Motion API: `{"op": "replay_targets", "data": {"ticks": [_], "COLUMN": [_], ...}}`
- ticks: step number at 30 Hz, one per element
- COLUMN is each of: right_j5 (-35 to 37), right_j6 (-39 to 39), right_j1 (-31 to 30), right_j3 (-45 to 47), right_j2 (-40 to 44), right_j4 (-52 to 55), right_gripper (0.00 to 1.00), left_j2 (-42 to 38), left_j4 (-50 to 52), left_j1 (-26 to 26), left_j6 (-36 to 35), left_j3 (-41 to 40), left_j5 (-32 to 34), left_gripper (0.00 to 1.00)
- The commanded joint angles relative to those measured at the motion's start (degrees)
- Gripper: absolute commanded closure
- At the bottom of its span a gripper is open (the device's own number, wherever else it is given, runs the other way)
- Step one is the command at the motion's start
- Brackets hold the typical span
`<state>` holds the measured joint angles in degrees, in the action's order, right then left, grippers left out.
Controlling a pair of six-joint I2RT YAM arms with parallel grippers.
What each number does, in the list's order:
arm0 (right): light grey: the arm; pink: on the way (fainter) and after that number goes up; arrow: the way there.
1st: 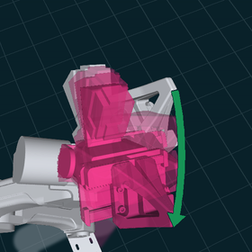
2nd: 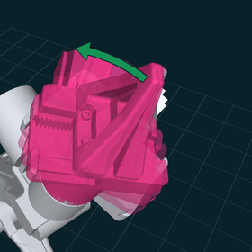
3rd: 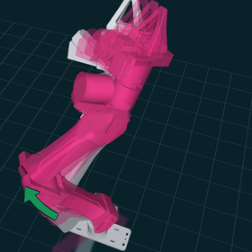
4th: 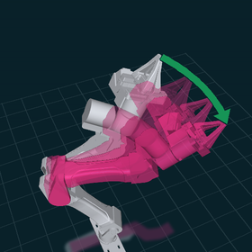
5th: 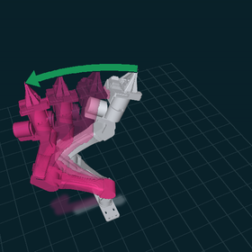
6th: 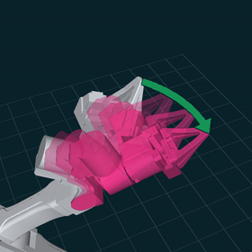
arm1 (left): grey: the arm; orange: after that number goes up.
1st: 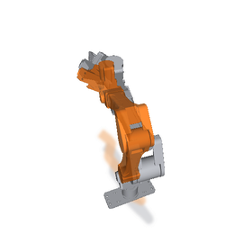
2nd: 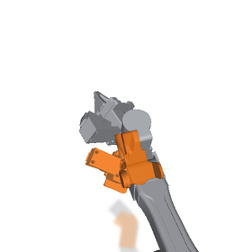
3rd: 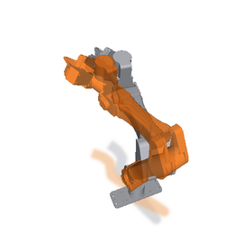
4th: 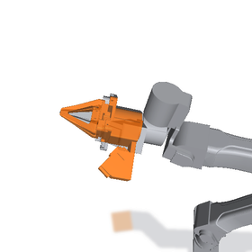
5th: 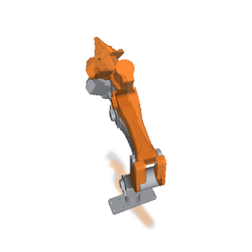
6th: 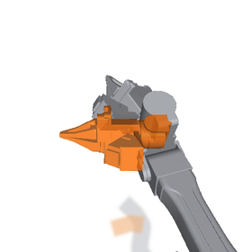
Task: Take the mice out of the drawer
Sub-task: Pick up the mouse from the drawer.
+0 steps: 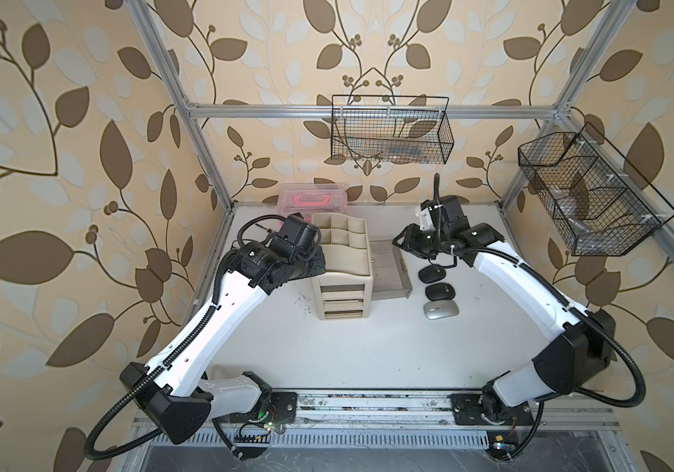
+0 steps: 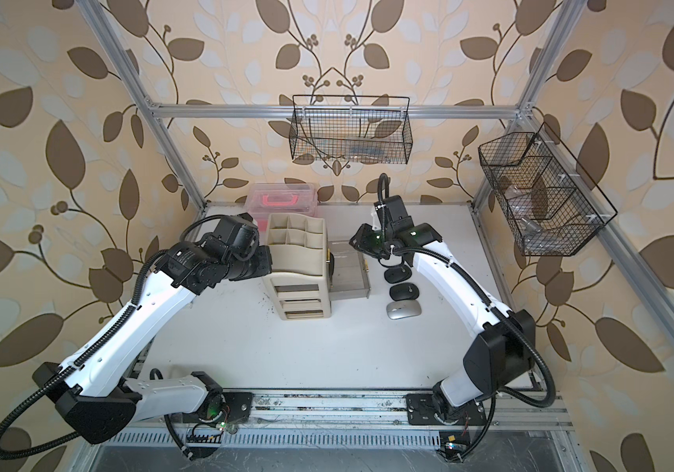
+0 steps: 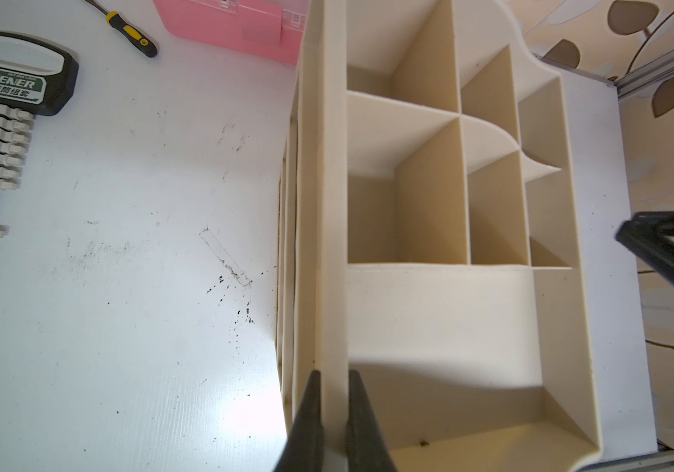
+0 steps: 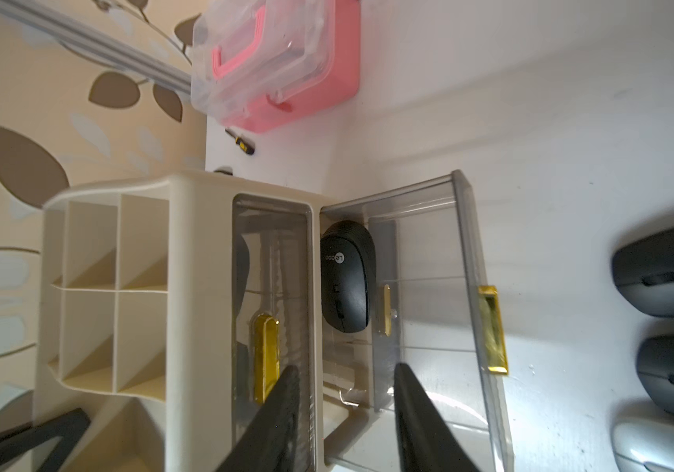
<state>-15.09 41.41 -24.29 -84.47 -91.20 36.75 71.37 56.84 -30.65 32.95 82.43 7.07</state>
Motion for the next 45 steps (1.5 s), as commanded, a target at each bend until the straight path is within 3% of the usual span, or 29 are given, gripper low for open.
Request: {"op": "replay_targets", "data": {"ticks": [1,5,14,17,24,38,41,45], "right_j5": [-3.91,-8.96,-10.72,-6.44,-7.14,-7.37,-4.85,3.77], "right_j6": [-2.19,-3.15,-3.35,-3.29,-4.80,-7.72,-7.98,-7.06], "right_j1": [-0.64,-0.89,-1.08,-0.57,-1.36,-2.83,-3.46,-3.20], "right_j3": [-1.01,-1.89,-6.13,-8.48,-10.81,-15.57,-15.98,-14.85], "right_j2": [-4.96,-10.48,-16.74,-18.58,-21.37,-27.27,-27.66,-25.53], "right_j4": [-0.61,-2.22,-3.21,0.93,2.06,5.46,6.95,8.54], "right_gripper": [0.63,0.68,0.72,0.64,0.49,0.39,0.39,0.43], "left_j2": [-0.55,-0.07,1.84,2.09,2.54,2.38,1.93,1.93], "left_j4": [-3.22,-3.88,-4.18,-4.28,-4.10,-4.54,-4.89,-3.80], "left_j1": [0.44,0.47,0.51,0.46,0.48,0.47,0.51,0.48], "left_j6": [-1.28,-1.66,-2.01,-1.92,-2.18,-2.71,-2.85,-2.32], "left_j3": [2.91,2.91,3.83,3.93,4.06,3.88,3.28,3.24], "left_j5": [-0.99,-1.67,-2.94,-2.93,-2.58,-3.08,-2.64,-0.44], "left_gripper": [1.00,1.00,1.00,1.00,1.00,1.00,1.00,1.00]}}
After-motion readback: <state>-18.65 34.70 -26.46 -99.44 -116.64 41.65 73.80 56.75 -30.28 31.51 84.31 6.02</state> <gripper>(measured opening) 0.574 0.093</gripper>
